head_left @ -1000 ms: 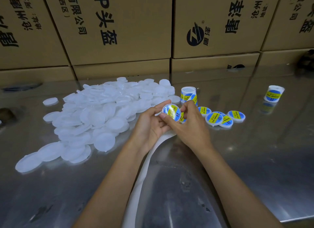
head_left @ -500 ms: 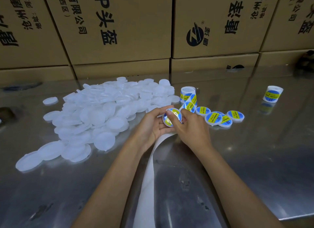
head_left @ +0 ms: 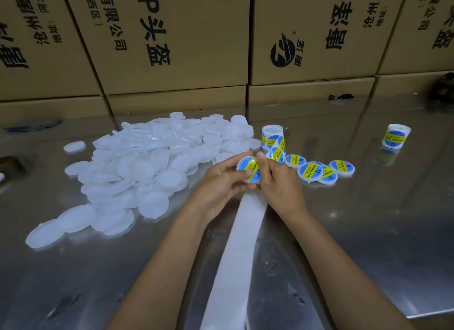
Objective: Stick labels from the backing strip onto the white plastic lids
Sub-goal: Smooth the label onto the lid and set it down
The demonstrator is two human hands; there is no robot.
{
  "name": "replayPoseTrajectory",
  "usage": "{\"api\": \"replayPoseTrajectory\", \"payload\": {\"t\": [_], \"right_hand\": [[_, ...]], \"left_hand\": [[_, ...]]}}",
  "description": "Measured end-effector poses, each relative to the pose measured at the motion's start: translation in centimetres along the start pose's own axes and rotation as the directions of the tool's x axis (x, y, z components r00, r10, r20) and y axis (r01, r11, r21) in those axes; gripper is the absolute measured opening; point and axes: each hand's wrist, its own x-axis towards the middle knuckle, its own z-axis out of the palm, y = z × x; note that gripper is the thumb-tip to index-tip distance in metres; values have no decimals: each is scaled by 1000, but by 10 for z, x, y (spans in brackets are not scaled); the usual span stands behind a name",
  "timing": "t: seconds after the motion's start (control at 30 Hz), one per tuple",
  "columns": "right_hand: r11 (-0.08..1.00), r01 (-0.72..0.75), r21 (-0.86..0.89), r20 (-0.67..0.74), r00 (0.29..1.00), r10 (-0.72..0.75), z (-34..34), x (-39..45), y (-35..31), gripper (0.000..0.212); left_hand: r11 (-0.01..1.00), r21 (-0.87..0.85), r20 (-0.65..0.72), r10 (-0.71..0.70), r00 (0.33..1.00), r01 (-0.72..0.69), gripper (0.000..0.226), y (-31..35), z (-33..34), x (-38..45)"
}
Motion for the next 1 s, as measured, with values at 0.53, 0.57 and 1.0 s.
{"api": "replayPoseTrajectory", "payload": {"t": [0.53, 0.57, 1.0], "right_hand": [[967, 35, -254, -2, 999, -37, -7, -13, -11, 68], [963, 36, -269, -18, 999, -42, -7, -14, -11, 66], [948, -7, -317, -27, 1000, -2, -2, -5, -1, 60]], "left_hand": [[987, -145, -63, -71, 995, 62, 32, 4, 3, -4], [989, -134, -64, -71, 995, 62, 33, 4, 3, -4], [999, 30, 82, -19, 996, 17, 42, -3, 1, -3]]}}
